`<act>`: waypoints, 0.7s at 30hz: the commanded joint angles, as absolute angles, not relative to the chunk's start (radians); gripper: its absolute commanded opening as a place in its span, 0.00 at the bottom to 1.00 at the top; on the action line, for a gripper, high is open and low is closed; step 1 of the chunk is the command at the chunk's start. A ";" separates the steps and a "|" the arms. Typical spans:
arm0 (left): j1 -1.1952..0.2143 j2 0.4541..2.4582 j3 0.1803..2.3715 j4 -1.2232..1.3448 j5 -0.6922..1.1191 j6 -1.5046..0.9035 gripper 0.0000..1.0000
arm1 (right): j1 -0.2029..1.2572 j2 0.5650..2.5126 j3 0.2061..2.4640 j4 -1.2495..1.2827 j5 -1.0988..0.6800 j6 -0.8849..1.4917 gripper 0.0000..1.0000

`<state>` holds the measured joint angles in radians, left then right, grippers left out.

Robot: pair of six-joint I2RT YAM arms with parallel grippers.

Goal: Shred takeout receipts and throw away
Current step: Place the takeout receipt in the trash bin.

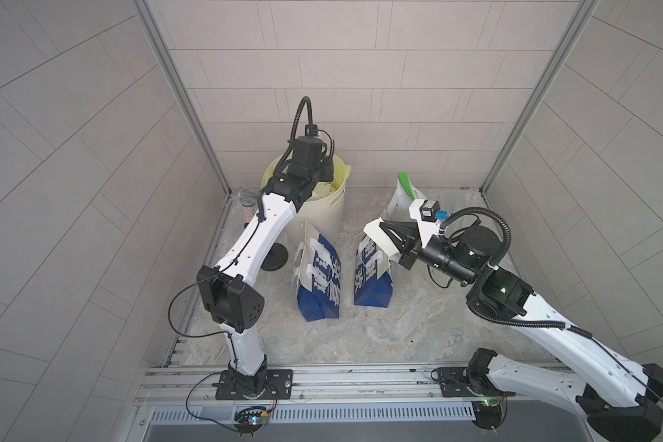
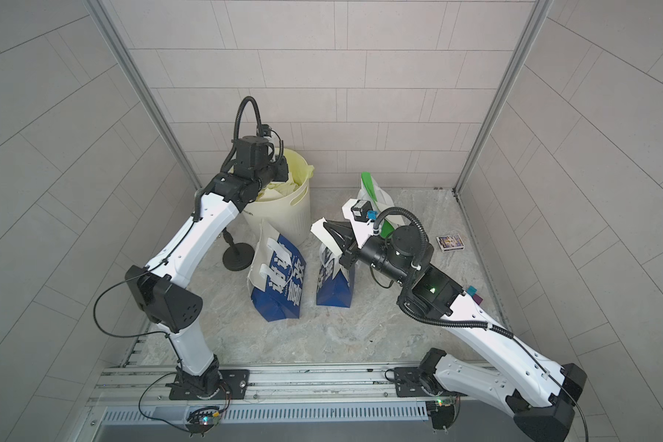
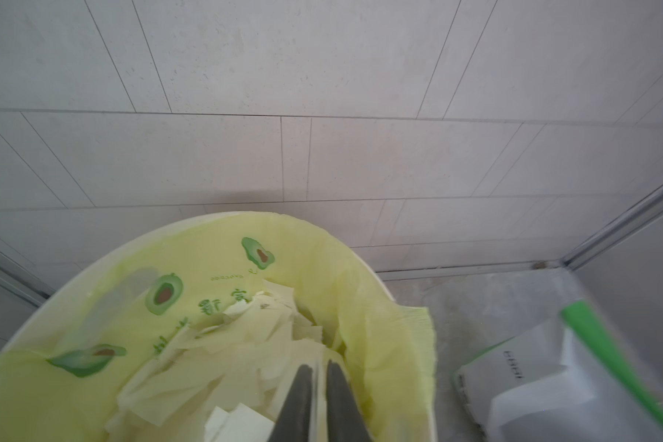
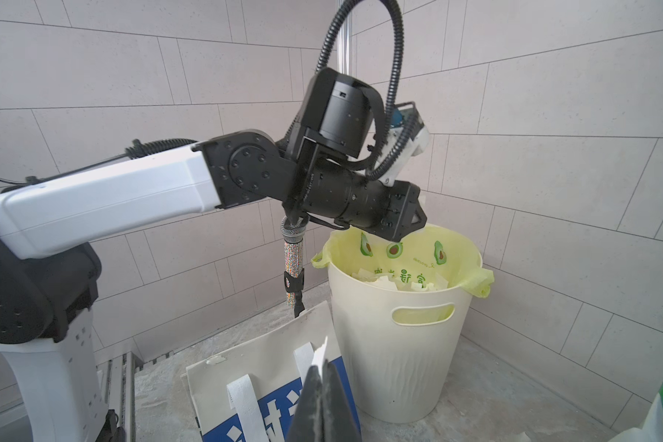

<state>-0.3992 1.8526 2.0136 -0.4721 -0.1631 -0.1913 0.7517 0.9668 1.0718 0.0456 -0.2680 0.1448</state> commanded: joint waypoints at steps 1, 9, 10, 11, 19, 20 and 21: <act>-0.399 1.903 2.102 -0.455 -0.228 -0.142 0.30 | 0.750 0.947 1.083 0.003 -0.265 0.146 0.00; -0.394 1.892 2.157 -0.496 -0.187 -0.174 0.67 | 0.751 0.924 1.080 -0.026 -0.226 0.134 0.00; -0.394 1.873 2.155 -0.496 -0.168 -0.174 0.68 | 0.749 0.928 1.081 -0.027 -0.221 0.134 0.00; -0.394 1.854 2.153 -0.497 -0.145 -0.174 0.68 | 0.747 0.933 1.083 -0.027 -0.220 0.136 0.00; -0.415 1.517 1.816 -0.421 0.272 -0.176 0.67 | 0.733 0.981 1.120 -0.009 -0.269 0.154 0.00; -0.421 1.466 1.756 -0.407 0.311 -0.173 0.67 | 0.733 0.987 1.126 -0.008 -0.274 0.155 0.00; -0.426 1.407 1.683 -0.390 0.354 -0.174 0.67 | 0.729 0.993 1.132 -0.009 -0.281 0.156 0.00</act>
